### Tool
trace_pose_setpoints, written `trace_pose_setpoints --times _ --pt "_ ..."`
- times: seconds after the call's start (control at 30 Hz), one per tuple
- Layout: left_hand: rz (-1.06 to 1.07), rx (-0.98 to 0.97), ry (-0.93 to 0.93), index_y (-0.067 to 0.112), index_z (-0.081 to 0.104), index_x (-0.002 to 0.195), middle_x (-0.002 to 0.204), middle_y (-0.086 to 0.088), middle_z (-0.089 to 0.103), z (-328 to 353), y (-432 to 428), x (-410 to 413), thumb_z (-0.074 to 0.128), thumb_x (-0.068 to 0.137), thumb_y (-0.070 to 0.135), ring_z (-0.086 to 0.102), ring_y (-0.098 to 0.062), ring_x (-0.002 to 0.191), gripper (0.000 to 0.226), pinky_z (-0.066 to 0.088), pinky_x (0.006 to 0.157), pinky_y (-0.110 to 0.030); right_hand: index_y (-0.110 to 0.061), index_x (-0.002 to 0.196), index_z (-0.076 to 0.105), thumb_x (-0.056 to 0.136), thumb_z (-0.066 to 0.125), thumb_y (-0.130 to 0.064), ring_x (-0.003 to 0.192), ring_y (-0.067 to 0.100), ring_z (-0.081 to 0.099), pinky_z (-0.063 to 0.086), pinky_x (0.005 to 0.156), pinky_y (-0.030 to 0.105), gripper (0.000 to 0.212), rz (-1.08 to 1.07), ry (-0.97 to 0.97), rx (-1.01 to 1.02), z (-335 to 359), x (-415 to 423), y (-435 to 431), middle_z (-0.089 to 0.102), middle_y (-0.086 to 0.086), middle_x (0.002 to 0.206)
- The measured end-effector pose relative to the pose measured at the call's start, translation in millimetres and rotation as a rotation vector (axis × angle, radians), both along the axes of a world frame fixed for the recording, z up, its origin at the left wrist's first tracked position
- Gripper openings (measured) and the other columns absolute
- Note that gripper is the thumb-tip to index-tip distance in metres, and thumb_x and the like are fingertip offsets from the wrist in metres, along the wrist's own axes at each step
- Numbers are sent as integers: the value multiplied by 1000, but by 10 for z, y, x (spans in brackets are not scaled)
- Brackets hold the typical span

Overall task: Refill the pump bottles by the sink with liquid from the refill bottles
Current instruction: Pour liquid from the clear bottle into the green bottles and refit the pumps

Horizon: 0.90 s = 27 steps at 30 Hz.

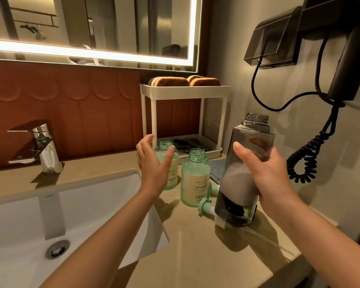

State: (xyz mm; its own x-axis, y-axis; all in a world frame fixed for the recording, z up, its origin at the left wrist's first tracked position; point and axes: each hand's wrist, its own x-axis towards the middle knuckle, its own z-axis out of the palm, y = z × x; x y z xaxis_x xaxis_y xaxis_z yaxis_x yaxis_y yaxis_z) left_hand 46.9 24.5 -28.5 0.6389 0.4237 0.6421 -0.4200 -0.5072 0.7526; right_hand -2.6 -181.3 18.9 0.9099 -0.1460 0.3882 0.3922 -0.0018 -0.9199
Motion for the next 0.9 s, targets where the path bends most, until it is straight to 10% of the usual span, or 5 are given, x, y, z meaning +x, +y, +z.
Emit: trace_pose_setpoints --times 0.23,0.9 --pt "-297 152 152 25 27 137 137 5 35 -127 -427 -179 76 69 48 33 -5 122 87 29 98 -22 -35 96 58 45 73 -59 78 -8 62 46 74 26 59 8 -34 10 23 -91 -43 68 -24 83" --pt "-195 32 312 21 40 132 132 -3 50 -151 -397 23 84 58 44 40 -9 109 88 38 87 -26 -38 95 59 43 72 -62 90 3 62 49 82 33 59 24 -31 -73 27 -200 -188 68 -20 87"
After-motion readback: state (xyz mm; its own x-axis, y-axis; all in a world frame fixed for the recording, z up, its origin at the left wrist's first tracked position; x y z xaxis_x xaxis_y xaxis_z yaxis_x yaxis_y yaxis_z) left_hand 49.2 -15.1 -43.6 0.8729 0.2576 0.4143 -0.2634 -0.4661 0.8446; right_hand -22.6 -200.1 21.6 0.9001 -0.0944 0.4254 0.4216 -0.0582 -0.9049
